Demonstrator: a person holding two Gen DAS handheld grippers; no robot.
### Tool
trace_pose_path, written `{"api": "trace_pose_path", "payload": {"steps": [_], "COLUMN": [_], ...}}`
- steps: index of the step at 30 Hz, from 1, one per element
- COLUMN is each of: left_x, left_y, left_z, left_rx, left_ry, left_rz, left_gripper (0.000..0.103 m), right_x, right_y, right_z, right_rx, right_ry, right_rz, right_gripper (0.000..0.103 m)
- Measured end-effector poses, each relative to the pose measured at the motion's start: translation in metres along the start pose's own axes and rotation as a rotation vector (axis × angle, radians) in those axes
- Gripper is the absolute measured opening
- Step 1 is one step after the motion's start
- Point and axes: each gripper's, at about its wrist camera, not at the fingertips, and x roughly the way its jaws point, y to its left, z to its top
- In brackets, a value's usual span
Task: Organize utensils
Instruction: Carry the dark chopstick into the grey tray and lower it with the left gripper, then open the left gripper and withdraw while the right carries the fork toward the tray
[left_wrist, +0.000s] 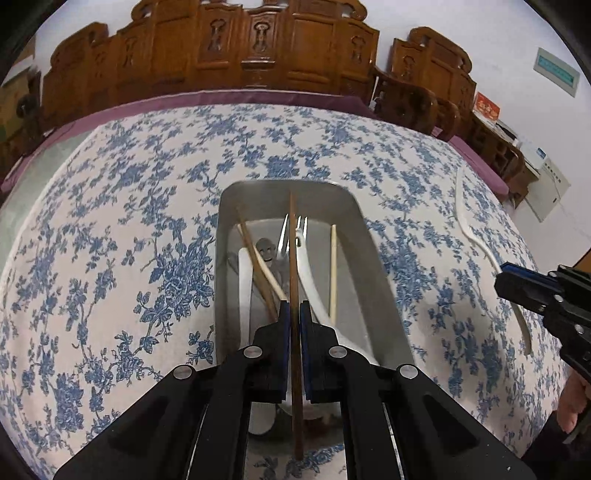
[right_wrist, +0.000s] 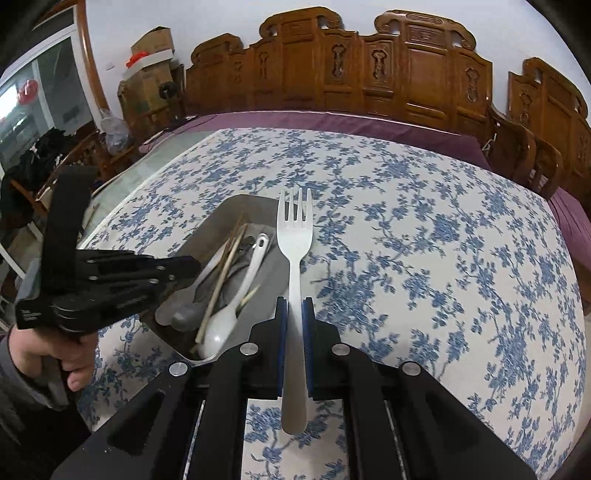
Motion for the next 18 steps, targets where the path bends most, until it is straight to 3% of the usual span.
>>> {"api": "trace_pose_path", "payload": {"steps": [10, 18], "left_x": [-0.014, -0.039], "left_y": [0.007, 0.028], "left_z": [0.003, 0.013], "left_rx": [0.021, 0.012], "left_ry": [-0.042, -0.109], "left_rz": [0.027, 0.071], "left_gripper": [0.005, 0.021], "right_x": [0.011, 0.029], "right_y": [0.016, 0.039], "right_z": [0.008, 0.016], "right_rx": [0.002, -0.002], "right_ry": [-0.003, -0.007], "right_rz": [0.012, 0.028], "right_gripper": [0.010, 0.010]}}
